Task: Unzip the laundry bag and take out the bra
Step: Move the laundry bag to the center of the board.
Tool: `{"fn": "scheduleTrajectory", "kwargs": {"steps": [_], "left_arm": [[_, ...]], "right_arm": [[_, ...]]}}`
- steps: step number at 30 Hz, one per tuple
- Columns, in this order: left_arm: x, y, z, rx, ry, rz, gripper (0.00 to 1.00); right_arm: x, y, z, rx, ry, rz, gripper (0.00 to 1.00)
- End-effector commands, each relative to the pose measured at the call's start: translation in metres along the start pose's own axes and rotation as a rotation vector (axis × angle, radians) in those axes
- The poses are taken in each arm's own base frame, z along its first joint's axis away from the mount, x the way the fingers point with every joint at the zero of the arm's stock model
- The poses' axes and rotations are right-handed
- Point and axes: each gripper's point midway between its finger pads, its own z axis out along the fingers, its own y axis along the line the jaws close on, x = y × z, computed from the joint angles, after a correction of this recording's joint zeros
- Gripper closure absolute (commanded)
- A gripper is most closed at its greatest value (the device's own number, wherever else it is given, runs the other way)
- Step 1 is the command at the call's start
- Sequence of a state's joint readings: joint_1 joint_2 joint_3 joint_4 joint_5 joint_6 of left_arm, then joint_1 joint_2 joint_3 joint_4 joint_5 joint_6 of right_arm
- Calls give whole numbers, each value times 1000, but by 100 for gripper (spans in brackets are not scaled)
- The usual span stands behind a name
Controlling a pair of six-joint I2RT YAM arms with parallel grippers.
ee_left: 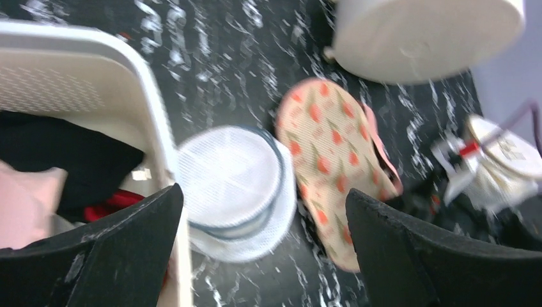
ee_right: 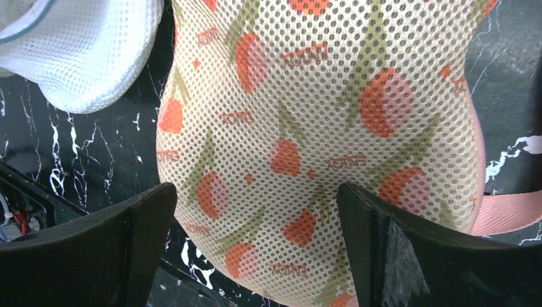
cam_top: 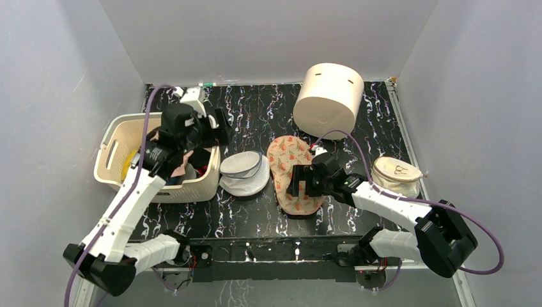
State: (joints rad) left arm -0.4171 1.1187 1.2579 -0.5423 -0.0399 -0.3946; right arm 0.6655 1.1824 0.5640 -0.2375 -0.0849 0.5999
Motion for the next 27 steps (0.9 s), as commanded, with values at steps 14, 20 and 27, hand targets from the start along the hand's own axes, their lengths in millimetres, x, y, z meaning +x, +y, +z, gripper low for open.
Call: {"fn": "scheduleTrajectory", "kwargs": {"steps": [14, 20, 27], "left_arm": [[156, -68, 41, -45, 306, 360, 24], [223, -56, 54, -86, 473, 336, 18], [235, -29, 90, -188, 559, 289, 9]], "right_arm": [[-101, 14, -101, 46, -473, 8, 2], [-118, 26, -144, -26, -604, 52, 2], [-119, 27, -143, -15, -582, 18, 2]]}}
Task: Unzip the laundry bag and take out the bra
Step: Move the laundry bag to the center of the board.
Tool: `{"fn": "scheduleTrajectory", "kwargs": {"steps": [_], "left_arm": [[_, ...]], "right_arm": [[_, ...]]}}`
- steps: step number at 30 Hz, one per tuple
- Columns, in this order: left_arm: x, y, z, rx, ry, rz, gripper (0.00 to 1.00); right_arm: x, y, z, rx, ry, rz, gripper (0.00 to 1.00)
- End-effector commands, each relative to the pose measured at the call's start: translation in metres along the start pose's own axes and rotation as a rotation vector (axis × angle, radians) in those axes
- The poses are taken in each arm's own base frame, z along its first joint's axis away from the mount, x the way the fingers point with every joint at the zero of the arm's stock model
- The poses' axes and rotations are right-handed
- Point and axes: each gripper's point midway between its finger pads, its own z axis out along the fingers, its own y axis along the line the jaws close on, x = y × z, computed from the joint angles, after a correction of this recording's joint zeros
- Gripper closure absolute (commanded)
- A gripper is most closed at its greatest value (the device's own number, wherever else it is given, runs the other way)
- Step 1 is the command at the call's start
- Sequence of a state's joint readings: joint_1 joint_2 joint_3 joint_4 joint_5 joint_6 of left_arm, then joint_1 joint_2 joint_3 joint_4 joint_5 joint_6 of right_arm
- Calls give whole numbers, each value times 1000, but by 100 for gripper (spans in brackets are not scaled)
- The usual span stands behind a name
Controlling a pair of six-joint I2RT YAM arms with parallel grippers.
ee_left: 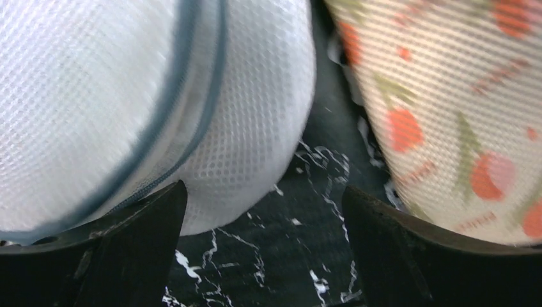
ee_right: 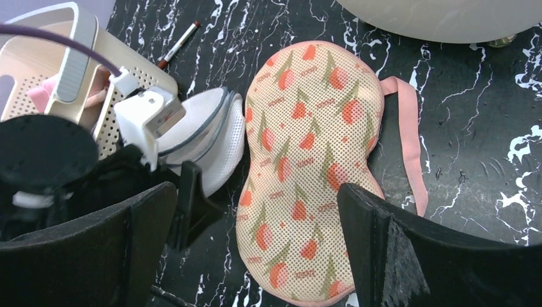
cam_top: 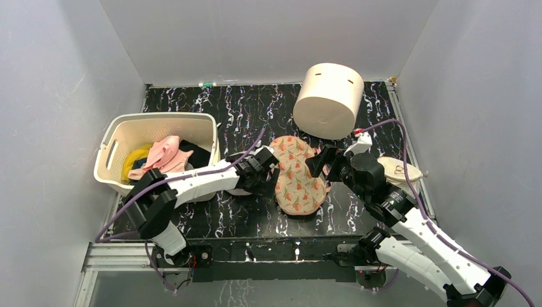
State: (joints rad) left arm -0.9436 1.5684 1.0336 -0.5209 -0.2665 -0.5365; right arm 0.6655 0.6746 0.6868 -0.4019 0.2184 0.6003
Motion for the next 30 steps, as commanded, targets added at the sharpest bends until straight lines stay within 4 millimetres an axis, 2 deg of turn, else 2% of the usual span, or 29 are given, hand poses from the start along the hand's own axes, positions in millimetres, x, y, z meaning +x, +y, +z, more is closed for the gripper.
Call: {"fn": "scheduleTrajectory", "kwargs": {"steps": [1, 6, 9, 13, 16, 18, 20, 22, 25, 27, 30], "left_arm": [[-23, 22, 16, -41, 18, -106, 9], [-64, 49, 45, 70, -9, -297, 5], [-100, 56, 57, 95, -53, -334, 5], [-161, 68, 70, 96, -83, -374, 7], [-210, 73, 55, 88, -151, -359, 5], [-234, 73, 32, 106, -221, -353, 3], [-238, 69, 16, 141, -254, -350, 2], [-230, 62, -1, 204, -280, -345, 2], [-199, 52, -20, 290, -276, -351, 2], [-180, 42, -43, 356, -294, -343, 2], [-149, 27, -66, 408, -311, -302, 2]], "right_arm": [[-13, 7, 1, -3, -15, -15, 2], [4, 16, 2, -63, 51, -3, 2], [8, 16, -1, -69, 74, 2, 2], [9, 15, -5, -69, 73, 11, 2], [11, 13, -7, -49, 95, 28, 2], [16, 9, -8, -23, 126, 33, 2], [20, 6, -8, -7, 146, 30, 2], [24, 3, -5, 5, 153, 23, 2], [29, -2, 4, 18, 145, 8, 2], [32, -2, 12, 21, 150, 4, 2], [38, 1, 28, 15, 161, 4, 2]]}}
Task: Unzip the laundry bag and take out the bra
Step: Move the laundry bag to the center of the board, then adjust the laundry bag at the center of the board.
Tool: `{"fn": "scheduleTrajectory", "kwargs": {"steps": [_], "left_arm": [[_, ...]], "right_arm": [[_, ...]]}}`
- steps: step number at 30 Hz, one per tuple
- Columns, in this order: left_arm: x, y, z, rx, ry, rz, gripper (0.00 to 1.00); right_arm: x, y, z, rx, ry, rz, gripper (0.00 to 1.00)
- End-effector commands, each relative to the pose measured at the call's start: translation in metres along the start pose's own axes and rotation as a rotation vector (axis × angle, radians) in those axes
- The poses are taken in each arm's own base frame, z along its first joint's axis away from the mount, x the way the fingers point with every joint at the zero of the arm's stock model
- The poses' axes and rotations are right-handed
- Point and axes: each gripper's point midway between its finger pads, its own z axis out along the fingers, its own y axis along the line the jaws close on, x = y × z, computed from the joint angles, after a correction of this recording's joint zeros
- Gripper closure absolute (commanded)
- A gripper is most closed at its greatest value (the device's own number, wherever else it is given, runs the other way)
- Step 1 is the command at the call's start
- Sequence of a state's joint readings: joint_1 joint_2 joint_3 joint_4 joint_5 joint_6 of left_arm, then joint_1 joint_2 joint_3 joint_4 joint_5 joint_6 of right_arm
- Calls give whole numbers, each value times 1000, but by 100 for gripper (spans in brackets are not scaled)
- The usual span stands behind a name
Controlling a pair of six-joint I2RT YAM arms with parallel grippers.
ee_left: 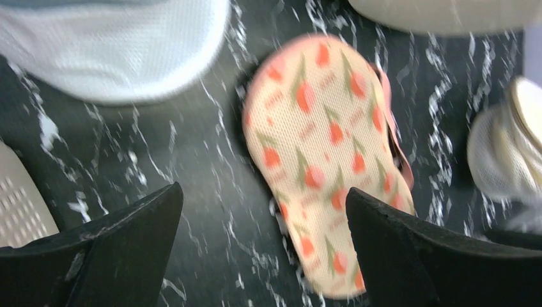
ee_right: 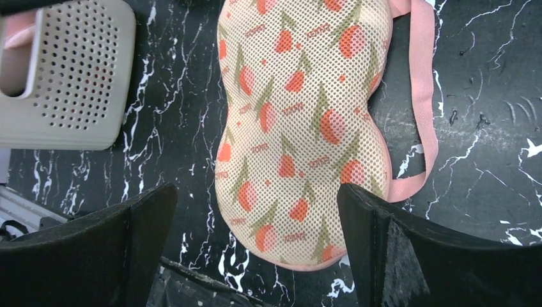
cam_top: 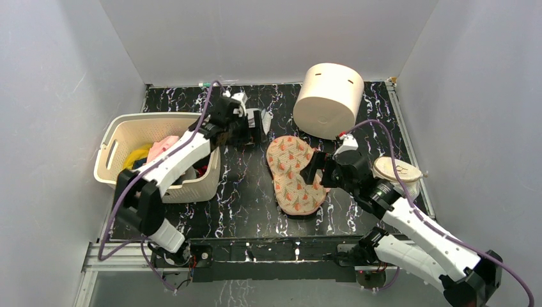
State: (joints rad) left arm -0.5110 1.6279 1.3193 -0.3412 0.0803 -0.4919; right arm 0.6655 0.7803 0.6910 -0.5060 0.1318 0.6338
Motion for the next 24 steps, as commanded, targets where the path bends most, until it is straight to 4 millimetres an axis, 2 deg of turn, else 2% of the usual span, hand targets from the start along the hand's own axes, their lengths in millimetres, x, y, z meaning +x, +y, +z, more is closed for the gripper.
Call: {"fn": "scheduleTrajectory", "kwargs": {"steps": [1, 4, 6, 10, 13, 16, 18, 21, 24], "left_arm": [[35, -40, -51, 178, -13, 50, 2], [63, -53, -76, 231, -25, 50, 2], [80, -60, -85, 274, -22, 13, 2], [96, -70, -104, 392, -38, -75, 1], [92, -56, -116, 334, -87, -37, 2], [83, -24, -120, 133, -100, 52, 1], [78, -18, -127, 83, -92, 96, 2], [71, -15, -138, 65, -121, 135, 2], [66, -8, -146, 28, -136, 165, 2]], "right_arm": [[-14, 13, 22, -31, -51, 8, 2], [-14, 20, 41, -43, -35, 16, 2], [-11, 30, 54, -77, -6, 12, 2], [-10, 45, 85, -110, 33, -5, 2], [-9, 47, 118, -79, 61, -23, 2], [-5, 43, 147, 7, 135, -56, 2], [1, 44, 162, 27, 173, -74, 2], [24, 54, 181, -53, 255, -79, 2], [55, 75, 183, -171, 346, -115, 2]]}}
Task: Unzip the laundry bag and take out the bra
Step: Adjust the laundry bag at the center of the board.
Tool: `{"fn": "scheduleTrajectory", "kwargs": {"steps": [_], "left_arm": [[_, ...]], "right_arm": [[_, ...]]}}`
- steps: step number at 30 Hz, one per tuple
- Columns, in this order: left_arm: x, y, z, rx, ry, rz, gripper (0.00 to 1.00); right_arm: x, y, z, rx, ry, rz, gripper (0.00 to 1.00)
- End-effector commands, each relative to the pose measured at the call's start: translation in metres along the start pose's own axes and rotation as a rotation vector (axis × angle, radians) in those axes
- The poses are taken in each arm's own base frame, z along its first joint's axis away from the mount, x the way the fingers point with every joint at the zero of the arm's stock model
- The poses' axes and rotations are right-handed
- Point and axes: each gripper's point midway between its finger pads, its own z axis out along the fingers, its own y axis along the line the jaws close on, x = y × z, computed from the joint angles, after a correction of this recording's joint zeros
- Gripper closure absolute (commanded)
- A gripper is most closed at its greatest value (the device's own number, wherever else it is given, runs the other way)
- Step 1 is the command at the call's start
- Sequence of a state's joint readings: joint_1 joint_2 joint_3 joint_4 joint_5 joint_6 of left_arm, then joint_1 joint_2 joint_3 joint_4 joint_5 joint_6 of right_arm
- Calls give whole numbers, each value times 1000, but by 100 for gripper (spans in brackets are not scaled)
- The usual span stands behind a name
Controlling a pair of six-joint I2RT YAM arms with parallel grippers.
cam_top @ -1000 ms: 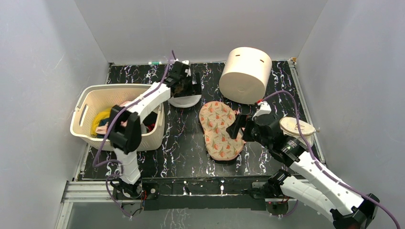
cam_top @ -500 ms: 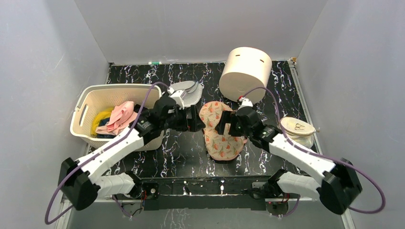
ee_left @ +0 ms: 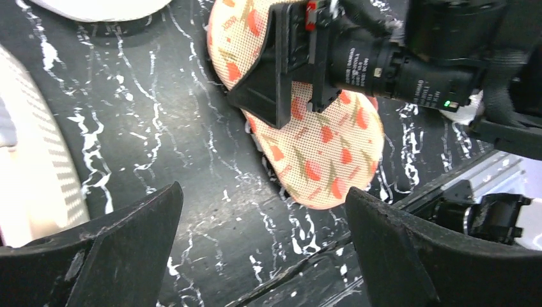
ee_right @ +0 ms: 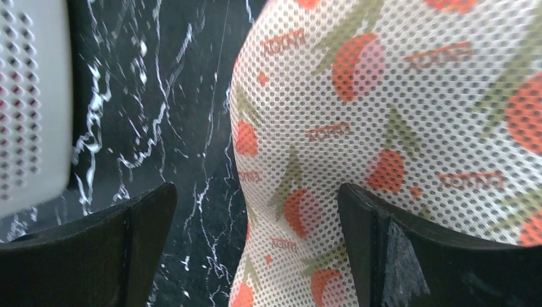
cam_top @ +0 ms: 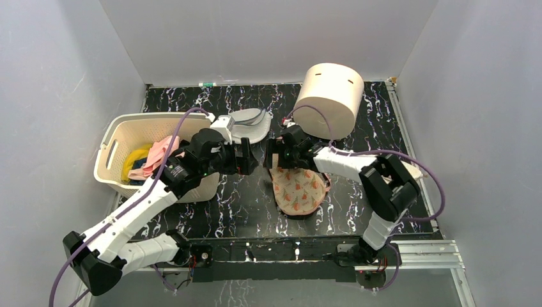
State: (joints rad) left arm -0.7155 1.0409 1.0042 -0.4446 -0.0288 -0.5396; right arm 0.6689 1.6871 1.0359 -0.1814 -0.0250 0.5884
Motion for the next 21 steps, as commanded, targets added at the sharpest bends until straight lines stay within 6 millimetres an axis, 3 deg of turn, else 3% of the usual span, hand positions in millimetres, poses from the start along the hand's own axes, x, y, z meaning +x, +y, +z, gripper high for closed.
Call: {"fn": "scheduleTrajectory", "kwargs": {"steps": [1, 4, 8, 15, 21], "left_arm": [[-6, 20, -21, -104, -4, 95, 2], [-1, 23, -20, -107, 17, 119, 2], [10, 18, -12, -70, 54, 113, 2], [29, -11, 12, 123, 131, 159, 2], [68, -48, 20, 355, 105, 502, 2]], "right_arm": [[26, 48, 8, -194, 61, -116, 2], [48, 60, 2, -243, 83, -196, 2], [66, 56, -16, -262, 155, -238, 2], [12, 35, -90, -119, -71, -298, 2], [-30, -13, -157, 49, -310, -144, 2]]}}
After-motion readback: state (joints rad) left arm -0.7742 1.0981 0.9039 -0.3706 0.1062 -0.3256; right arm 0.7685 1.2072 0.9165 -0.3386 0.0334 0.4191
